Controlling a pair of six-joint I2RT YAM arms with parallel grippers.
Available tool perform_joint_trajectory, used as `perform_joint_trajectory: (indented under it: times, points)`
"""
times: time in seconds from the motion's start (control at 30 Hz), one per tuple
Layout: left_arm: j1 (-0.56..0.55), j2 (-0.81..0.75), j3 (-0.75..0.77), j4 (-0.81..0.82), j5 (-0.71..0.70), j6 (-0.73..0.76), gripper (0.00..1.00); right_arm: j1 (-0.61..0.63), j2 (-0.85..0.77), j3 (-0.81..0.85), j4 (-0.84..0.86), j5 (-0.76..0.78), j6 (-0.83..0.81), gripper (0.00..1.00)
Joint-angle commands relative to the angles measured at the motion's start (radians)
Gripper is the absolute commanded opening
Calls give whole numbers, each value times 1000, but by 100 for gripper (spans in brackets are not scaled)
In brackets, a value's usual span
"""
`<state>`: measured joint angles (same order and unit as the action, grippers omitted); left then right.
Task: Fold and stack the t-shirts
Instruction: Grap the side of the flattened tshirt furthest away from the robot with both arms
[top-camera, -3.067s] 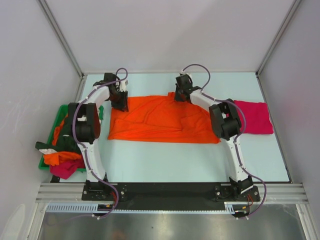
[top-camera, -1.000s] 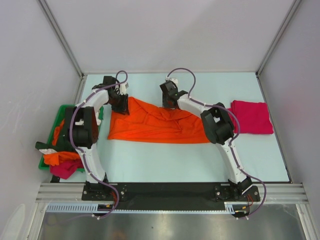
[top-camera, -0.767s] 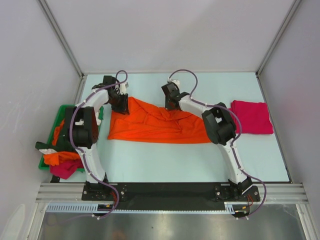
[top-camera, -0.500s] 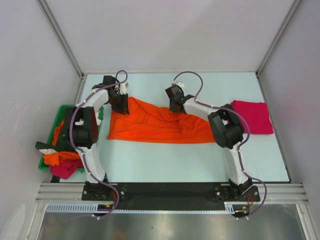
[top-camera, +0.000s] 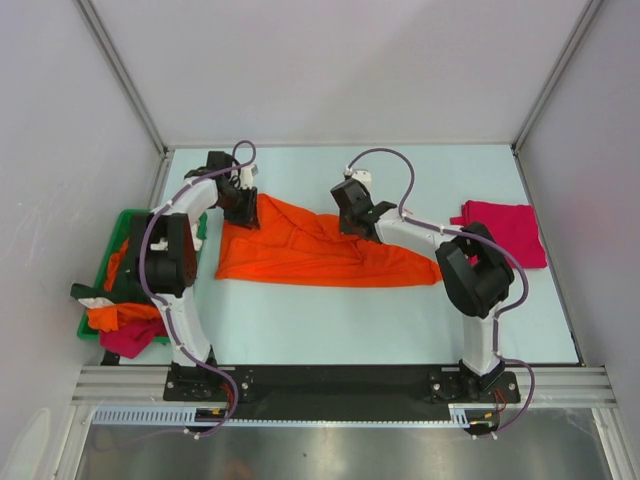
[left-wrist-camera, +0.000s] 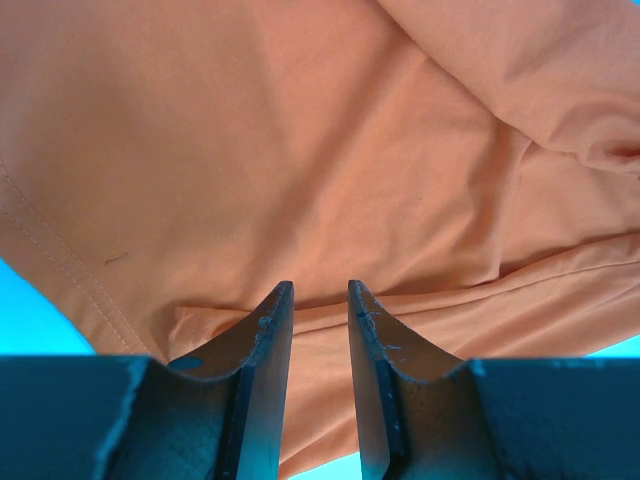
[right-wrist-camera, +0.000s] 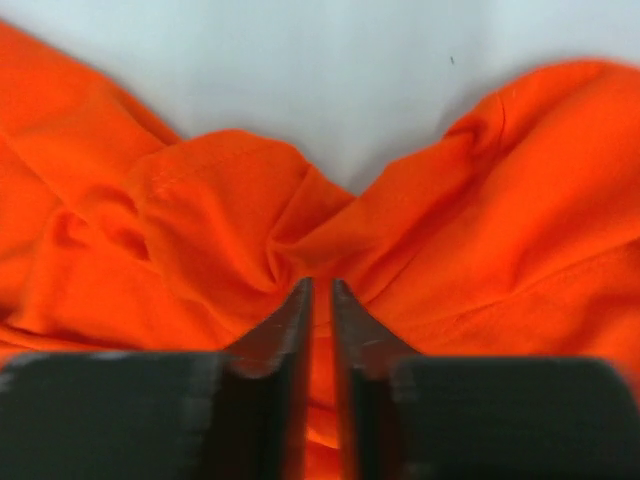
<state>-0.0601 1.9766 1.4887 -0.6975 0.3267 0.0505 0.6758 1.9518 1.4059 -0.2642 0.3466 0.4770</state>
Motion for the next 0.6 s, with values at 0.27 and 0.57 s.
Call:
perform_joint_trajectory:
  times: [0.27,0.57]
  points:
    - [-17,-68,-15,10,29,-9,34,-16,88,93,14,63,29,54]
    - [-17,-73,-12,7,37,-3,35,-21,148,107,-1,43,60,19]
